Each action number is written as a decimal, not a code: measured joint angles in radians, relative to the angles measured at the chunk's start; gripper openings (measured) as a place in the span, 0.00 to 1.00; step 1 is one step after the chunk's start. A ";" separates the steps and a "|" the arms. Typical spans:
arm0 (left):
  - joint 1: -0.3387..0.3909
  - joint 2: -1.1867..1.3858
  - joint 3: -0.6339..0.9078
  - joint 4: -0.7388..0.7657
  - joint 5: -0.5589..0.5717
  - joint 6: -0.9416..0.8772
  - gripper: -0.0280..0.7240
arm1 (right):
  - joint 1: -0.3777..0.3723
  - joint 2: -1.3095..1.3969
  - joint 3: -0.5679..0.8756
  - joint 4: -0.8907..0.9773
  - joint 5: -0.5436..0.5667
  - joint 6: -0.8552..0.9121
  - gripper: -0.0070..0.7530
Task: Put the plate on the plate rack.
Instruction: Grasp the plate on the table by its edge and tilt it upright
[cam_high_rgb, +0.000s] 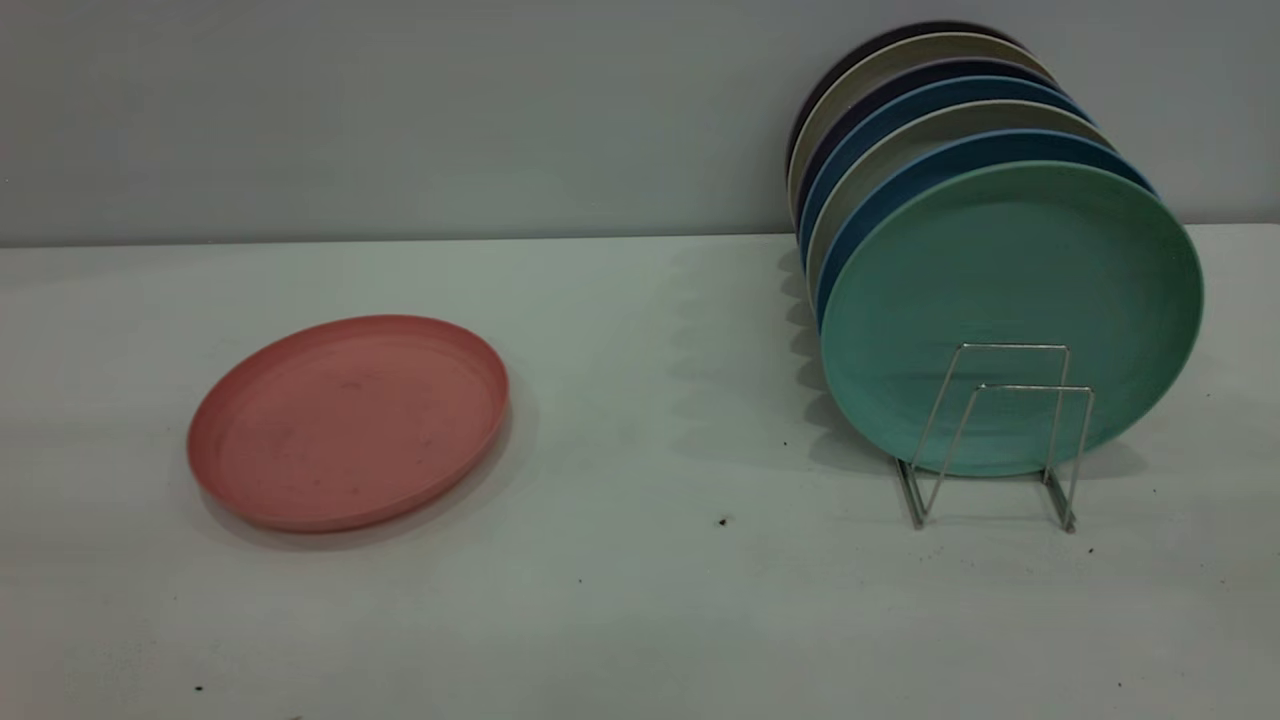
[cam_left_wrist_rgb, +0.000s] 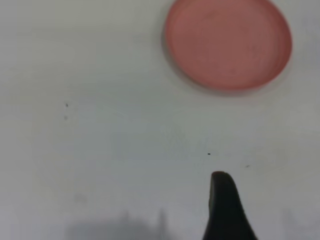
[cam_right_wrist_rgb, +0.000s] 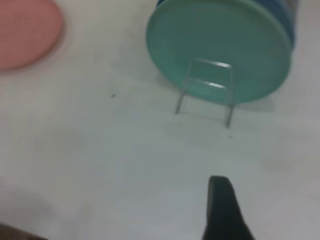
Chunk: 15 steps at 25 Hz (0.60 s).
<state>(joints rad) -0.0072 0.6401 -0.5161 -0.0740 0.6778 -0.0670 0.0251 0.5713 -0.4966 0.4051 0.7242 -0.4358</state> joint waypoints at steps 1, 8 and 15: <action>0.000 0.053 0.000 -0.013 -0.042 0.000 0.68 | 0.000 0.053 0.000 0.025 -0.028 -0.032 0.65; 0.000 0.470 -0.002 -0.128 -0.333 0.015 0.68 | 0.000 0.335 -0.064 0.181 -0.098 -0.203 0.65; 0.000 0.879 -0.152 -0.287 -0.423 0.143 0.68 | 0.000 0.471 -0.095 0.268 -0.109 -0.281 0.65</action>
<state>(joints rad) -0.0072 1.5196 -0.6678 -0.3608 0.2544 0.0757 0.0251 1.0426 -0.5916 0.6729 0.6154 -0.7167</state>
